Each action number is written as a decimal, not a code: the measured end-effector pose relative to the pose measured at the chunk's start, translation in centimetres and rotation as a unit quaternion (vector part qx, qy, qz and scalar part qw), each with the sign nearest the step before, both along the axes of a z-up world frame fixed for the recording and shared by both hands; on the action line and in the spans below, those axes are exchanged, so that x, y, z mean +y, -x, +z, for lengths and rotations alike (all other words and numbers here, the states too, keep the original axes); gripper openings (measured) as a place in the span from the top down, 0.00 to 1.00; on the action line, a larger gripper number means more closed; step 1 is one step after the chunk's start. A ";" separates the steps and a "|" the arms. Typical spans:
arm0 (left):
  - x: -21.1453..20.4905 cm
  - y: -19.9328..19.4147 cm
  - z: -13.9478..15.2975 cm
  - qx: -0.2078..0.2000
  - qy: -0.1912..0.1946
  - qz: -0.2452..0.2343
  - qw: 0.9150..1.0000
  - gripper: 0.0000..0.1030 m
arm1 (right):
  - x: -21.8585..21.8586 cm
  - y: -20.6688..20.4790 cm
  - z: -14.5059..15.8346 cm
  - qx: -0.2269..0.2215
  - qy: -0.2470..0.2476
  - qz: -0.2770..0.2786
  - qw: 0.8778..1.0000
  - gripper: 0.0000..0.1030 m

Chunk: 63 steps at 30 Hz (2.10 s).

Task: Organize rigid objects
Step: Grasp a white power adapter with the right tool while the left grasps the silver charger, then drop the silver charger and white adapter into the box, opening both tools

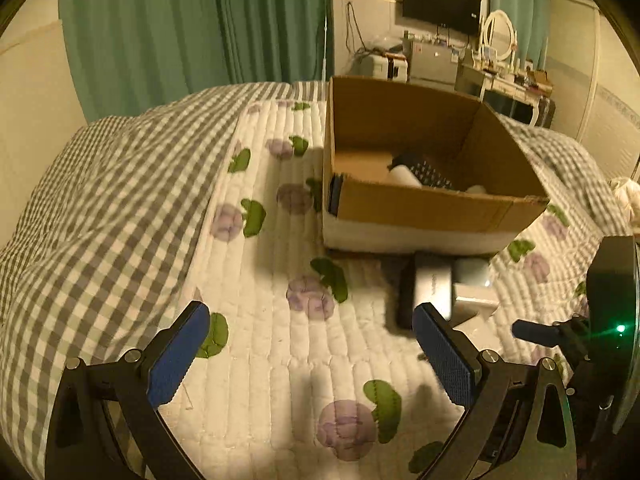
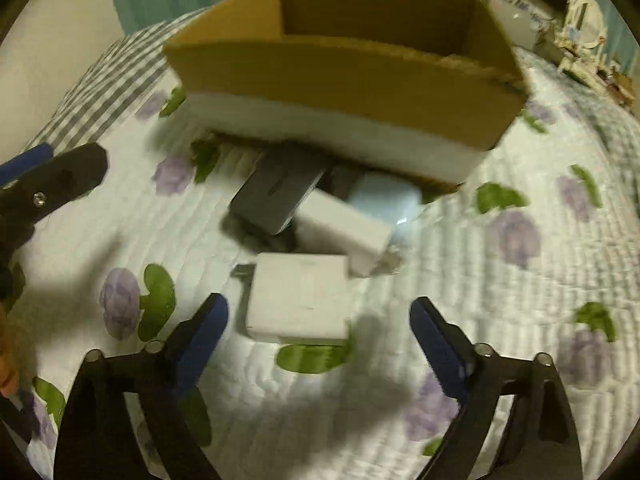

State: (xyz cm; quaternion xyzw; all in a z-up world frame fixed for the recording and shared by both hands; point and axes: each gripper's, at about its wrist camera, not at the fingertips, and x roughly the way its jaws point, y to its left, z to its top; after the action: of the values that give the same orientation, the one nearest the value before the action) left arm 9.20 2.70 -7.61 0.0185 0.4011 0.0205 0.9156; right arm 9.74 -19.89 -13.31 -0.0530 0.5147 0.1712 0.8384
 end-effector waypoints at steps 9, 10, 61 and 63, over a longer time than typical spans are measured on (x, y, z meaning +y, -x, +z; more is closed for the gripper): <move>-1.0 -0.3 -0.8 0.009 -0.006 -0.007 1.000 0.00 | -0.2 0.7 -0.1 -0.001 -0.002 0.018 1.000 0.51; -1.3 -0.4 -0.9 0.010 -0.007 -0.012 1.000 0.00 | -0.6 1.1 0.4 -0.007 -0.008 0.016 1.000 0.51; -7.0 -0.5 5.4 -0.005 0.057 -0.112 0.992 0.59 | -8.8 0.7 12.8 -0.125 -0.055 -0.054 0.989 0.51; -6.9 -0.9 7.2 -0.021 0.057 -0.111 0.992 0.59 | -8.7 0.2 14.2 -0.138 -0.059 -0.049 0.988 0.51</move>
State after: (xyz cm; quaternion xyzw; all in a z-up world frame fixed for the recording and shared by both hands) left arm 10.09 -4.24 -0.43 0.0102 0.3777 -0.1042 0.9200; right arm 9.52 -28.59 0.87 -0.0012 0.3854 0.1511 0.9103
